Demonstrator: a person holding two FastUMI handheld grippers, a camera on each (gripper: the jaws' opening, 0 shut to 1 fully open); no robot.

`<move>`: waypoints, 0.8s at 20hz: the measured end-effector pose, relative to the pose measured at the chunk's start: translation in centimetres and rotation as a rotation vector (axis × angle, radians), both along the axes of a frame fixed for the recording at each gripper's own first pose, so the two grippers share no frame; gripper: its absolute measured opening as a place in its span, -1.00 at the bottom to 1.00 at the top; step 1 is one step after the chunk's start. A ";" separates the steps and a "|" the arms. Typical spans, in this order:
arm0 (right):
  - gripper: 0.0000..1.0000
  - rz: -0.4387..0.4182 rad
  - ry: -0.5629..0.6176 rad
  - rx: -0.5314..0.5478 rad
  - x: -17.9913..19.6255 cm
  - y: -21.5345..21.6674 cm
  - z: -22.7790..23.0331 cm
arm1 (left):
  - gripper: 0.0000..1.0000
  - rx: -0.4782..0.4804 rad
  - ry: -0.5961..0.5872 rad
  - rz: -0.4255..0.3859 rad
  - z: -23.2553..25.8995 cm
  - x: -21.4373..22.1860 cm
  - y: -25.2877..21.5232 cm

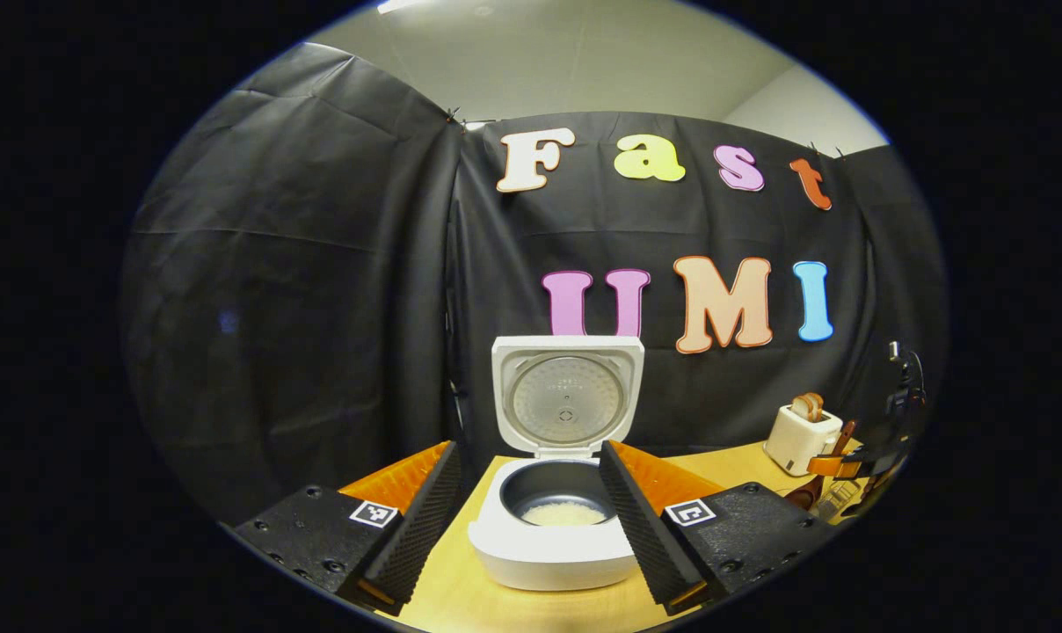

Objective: Close the left gripper, press the button to open the rice cooker; take a wooden spoon from the chopstick holder with the right hand, scoop a spoonful of rice and pour it into the rice cooker, then put the wooden spoon back into the chopstick holder.

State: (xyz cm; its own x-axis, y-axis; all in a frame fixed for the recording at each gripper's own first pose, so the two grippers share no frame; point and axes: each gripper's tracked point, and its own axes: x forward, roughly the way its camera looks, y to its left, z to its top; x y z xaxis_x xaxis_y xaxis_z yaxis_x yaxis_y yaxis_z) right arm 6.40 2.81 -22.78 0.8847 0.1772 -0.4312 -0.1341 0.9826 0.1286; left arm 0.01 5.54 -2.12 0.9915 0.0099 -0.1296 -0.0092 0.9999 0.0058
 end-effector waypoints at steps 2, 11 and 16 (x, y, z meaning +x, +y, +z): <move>-0.60 -0.013 0.017 -0.035 0.5 0.2 -1.4 | 0.88 -0.009 0.000 0.011 0.1 -0.3 0.7; -0.60 -0.093 0.034 -0.147 1.9 0.9 -4.5 | 0.88 0.028 0.012 0.041 -0.1 -1.4 4.6; -0.60 -0.092 0.049 -0.164 2.1 3.6 -5.8 | 0.87 0.029 0.007 0.052 0.1 -1.6 6.3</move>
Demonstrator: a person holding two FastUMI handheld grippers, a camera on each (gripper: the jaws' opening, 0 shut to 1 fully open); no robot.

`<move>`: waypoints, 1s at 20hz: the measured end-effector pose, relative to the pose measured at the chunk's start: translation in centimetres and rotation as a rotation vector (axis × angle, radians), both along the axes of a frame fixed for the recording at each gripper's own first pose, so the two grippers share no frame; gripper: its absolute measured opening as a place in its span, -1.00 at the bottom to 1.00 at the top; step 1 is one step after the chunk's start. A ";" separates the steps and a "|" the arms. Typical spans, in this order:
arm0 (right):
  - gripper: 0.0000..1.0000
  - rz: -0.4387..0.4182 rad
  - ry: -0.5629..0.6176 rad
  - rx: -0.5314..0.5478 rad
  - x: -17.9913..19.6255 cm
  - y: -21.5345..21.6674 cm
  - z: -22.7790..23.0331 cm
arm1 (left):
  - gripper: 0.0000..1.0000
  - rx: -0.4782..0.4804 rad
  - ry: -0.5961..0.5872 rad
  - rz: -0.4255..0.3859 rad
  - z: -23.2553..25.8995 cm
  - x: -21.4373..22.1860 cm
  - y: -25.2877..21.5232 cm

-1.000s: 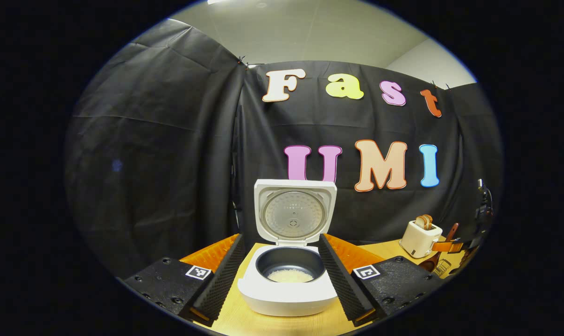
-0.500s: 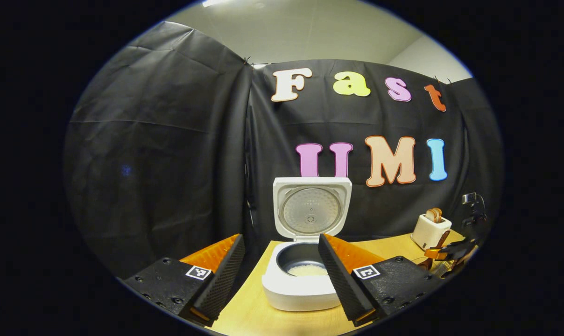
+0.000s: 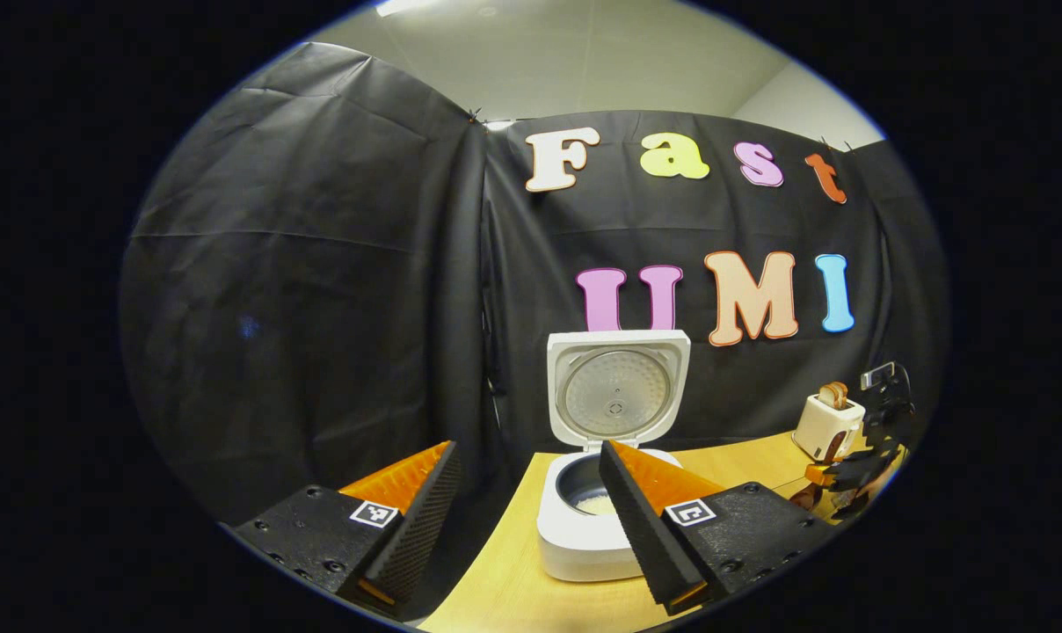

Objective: Close the left gripper, press the button to open the rice cooker; take a wooden spoon from the chopstick holder with the right hand, scoop a spoonful of rice and pour it into the rice cooker, then put the wooden spoon back into the chopstick holder.

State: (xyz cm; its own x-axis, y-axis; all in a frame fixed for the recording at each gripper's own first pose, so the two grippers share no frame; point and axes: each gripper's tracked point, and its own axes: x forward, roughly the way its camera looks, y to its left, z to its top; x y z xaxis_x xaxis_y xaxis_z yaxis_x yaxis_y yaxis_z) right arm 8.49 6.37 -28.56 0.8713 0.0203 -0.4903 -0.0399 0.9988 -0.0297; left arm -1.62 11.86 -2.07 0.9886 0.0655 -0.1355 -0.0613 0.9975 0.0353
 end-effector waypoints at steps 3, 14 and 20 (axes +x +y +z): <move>-0.63 0.023 0.018 0.011 -0.4 2.0 -0.6 | 0.87 0.000 0.000 0.000 0.0 0.0 0.7; -0.61 0.073 0.093 0.147 -3.0 8.7 -1.8 | 0.87 -0.013 0.008 -0.008 -0.5 0.1 2.5; -0.57 0.041 0.164 0.337 -4.7 9.5 -1.3 | 0.89 -0.013 -0.002 -0.012 -0.3 -0.1 2.6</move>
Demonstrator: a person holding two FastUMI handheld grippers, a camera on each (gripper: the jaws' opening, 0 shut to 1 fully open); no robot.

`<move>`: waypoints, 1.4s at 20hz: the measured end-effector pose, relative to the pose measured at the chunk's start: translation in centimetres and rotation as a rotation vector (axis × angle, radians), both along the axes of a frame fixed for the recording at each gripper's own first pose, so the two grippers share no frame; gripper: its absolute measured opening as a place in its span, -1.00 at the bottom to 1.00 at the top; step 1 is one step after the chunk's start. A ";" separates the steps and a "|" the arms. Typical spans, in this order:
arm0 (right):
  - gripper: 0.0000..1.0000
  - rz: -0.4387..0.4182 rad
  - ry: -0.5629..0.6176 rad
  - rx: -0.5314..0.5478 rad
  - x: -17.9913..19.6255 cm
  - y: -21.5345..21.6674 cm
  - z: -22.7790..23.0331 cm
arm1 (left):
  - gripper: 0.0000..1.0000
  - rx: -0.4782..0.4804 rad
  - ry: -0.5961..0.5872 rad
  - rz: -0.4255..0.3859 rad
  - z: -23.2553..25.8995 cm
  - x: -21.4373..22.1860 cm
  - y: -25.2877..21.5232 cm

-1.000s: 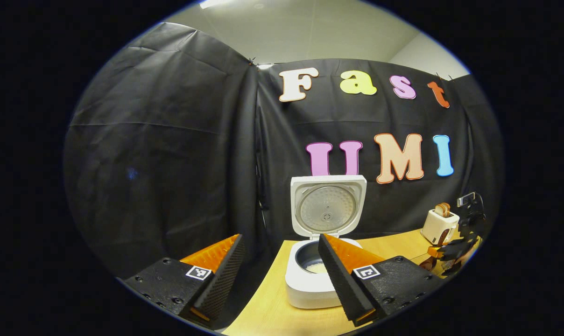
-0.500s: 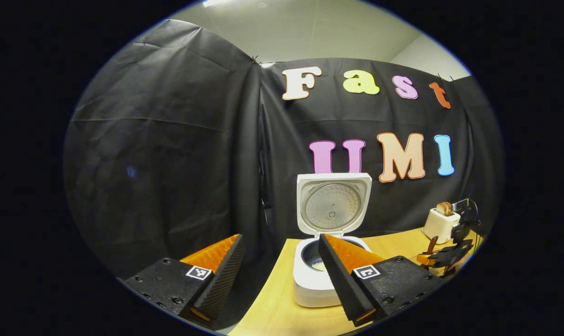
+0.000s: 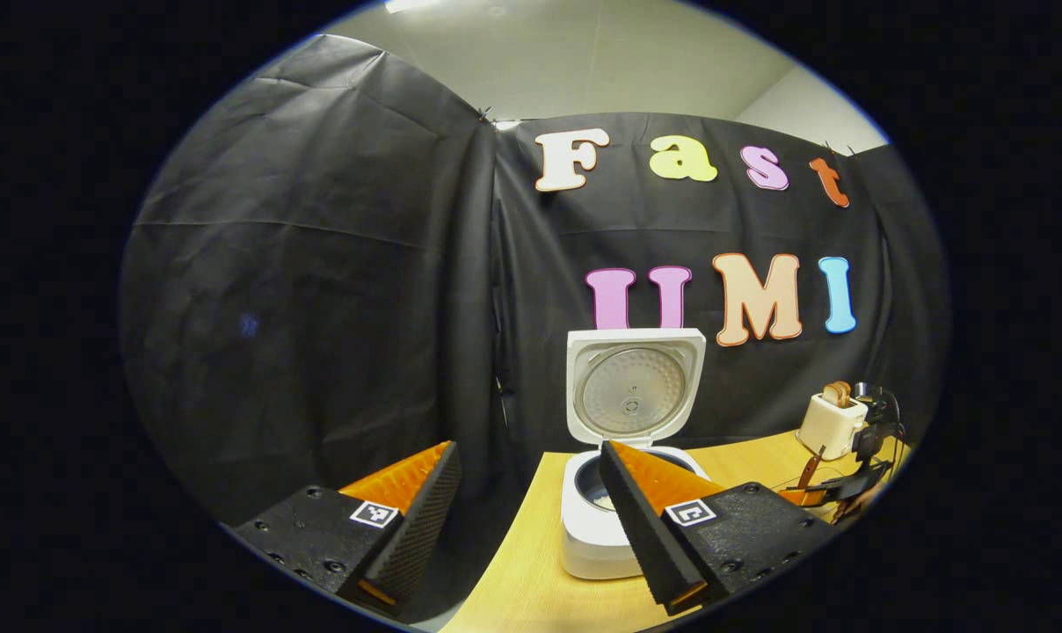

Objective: Close the left gripper, press the button to open the rice cooker; take a wooden spoon from the chopstick holder with the right hand, scoop a spoonful of rice and pour it into the rice cooker, then put the wooden spoon back into the chopstick holder.

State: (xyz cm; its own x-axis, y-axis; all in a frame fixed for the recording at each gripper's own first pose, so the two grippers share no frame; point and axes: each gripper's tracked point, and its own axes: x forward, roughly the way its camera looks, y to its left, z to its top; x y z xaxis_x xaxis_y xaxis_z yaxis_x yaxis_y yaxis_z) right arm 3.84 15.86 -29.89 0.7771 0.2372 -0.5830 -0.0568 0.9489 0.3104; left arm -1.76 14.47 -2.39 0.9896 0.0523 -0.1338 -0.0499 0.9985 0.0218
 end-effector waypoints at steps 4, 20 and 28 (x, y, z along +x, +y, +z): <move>-0.67 -0.077 0.063 0.158 -0.4 -2.2 -0.4 | 0.87 -0.011 0.000 -0.007 0.0 0.0 -0.3; -0.65 -0.367 0.107 0.683 1.1 -8.9 4.4 | 0.87 -0.010 0.003 -0.082 0.3 0.9 -2.6; -0.68 -0.244 0.031 0.754 4.7 -2.3 12.0 | 0.87 -0.019 0.005 -0.066 0.0 0.8 -1.0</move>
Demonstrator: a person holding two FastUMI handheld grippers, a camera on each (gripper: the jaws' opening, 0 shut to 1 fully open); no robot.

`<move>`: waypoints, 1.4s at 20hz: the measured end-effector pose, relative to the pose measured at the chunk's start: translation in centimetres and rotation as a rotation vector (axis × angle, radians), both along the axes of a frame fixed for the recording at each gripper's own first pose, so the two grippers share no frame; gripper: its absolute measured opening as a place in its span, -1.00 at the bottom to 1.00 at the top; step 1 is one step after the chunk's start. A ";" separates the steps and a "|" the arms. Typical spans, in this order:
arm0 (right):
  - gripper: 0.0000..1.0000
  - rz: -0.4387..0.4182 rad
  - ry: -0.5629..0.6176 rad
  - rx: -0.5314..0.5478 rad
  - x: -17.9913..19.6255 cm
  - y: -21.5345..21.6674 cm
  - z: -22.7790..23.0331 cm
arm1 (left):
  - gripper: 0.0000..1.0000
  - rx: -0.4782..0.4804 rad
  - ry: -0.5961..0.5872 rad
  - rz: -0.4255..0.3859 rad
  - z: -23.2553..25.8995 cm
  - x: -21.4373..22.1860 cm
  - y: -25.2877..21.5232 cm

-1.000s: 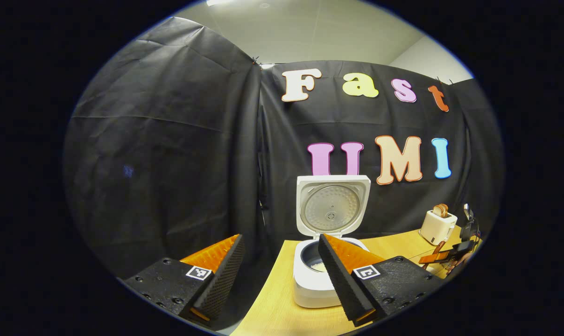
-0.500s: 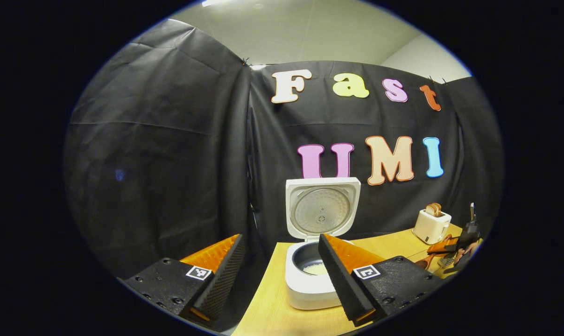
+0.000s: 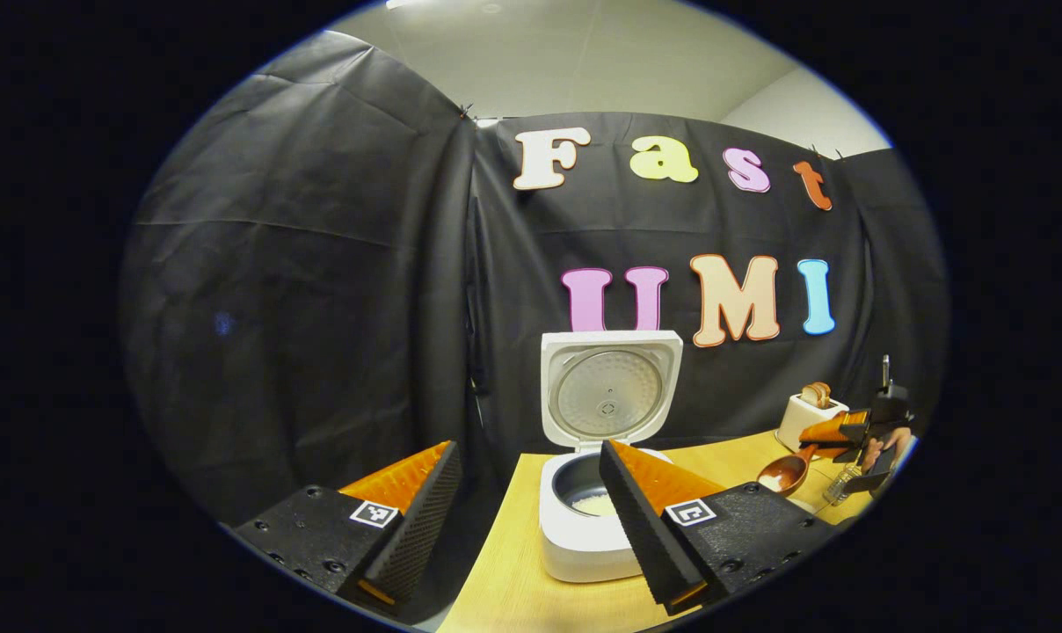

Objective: Close the left gripper, press the button to open the rice cooker; take a wooden spoon from the chopstick holder with the right hand, scoop a spoonful of rice and pour it into the rice cooker, then put the wooden spoon back into the chopstick holder.

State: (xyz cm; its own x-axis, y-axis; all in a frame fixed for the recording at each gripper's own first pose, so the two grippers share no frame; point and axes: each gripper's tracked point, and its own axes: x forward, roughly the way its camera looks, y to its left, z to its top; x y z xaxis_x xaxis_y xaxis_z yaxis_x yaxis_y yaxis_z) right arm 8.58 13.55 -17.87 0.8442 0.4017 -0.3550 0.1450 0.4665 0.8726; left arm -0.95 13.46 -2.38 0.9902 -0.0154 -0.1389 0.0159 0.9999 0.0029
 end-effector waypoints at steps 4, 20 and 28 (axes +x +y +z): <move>-0.68 0.038 -0.032 0.012 2.4 4.1 2.5 | 0.87 -0.013 -0.001 0.035 -0.2 -0.4 1.8; -0.66 0.176 -0.214 -0.445 10.3 20.1 2.4 | 0.87 -0.059 0.039 0.114 -2.3 -2.1 6.8; -0.66 0.292 -0.410 -0.784 9.5 24.4 3.4 | 0.86 -0.085 0.031 0.131 -2.6 -2.0 7.7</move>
